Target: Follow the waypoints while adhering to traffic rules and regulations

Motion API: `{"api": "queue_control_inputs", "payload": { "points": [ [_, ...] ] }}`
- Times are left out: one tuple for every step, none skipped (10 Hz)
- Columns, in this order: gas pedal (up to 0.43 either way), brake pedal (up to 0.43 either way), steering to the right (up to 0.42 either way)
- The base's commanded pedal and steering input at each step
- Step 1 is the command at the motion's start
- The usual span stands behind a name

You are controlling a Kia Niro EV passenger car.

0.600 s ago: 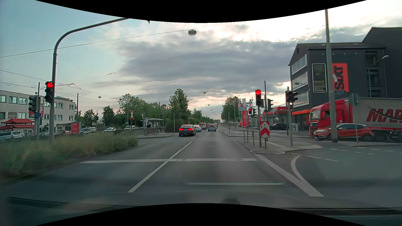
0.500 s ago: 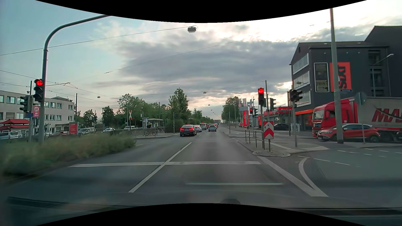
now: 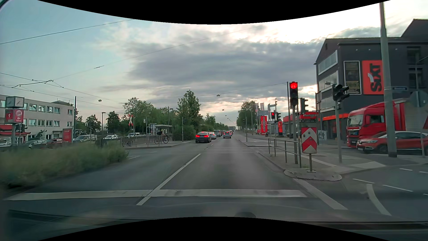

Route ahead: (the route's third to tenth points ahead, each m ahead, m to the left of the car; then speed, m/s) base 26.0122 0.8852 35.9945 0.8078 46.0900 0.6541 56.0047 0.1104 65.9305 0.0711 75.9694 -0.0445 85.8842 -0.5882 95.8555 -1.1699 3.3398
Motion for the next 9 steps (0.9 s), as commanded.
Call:
{"api": "queue_control_inputs", "payload": {
  "points": [
    [0.0, 0.335, -0.001],
    [0.0, 0.335, -0.001],
    [0.0, 0.329, -0.003],
    [0.0, 0.317, -0.005],
    [0.0, 0.311, -0.004],
    [0.0, 0.299, -0.004],
    [0.0, 0.287, -0.004],
    [0.0, 0.28, -0.004],
    [0.0, 0.274, -0.004]
  ]
}}
